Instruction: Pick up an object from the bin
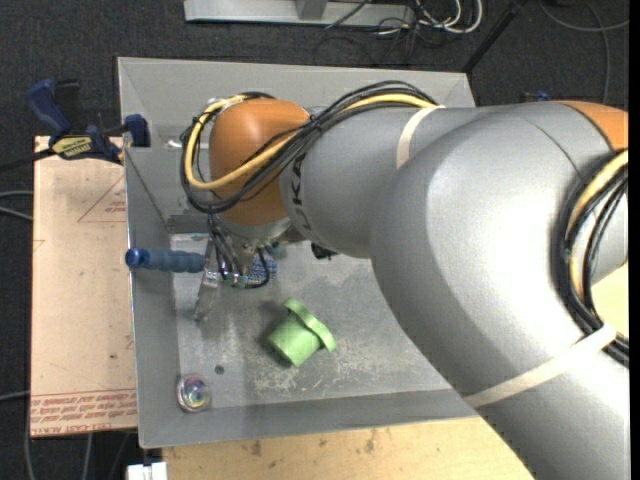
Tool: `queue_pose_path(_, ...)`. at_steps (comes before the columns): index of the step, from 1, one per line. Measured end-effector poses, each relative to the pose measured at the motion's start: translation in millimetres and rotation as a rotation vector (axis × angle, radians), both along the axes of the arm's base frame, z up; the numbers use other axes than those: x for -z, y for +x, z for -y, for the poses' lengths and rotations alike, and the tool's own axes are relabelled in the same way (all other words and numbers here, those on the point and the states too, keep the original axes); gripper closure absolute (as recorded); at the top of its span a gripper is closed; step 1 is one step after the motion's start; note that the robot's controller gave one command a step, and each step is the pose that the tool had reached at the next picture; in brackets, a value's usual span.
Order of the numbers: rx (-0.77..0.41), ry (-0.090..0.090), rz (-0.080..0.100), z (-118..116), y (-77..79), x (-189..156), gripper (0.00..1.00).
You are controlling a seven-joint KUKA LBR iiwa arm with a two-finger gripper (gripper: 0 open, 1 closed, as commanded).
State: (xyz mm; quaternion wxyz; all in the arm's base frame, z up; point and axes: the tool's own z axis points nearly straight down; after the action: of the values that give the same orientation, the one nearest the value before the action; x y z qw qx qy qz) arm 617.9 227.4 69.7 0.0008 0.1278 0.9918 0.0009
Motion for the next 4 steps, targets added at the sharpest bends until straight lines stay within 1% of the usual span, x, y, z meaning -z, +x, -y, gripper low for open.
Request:
queue_pose_path(3, -0.001, 0.001, 0.001, -1.6, 1.4, -1.1, 0.00)
queue_pose_path(4, 0.001, 0.001, 0.011, -0.4, 5.2, -5.8, 1.00)
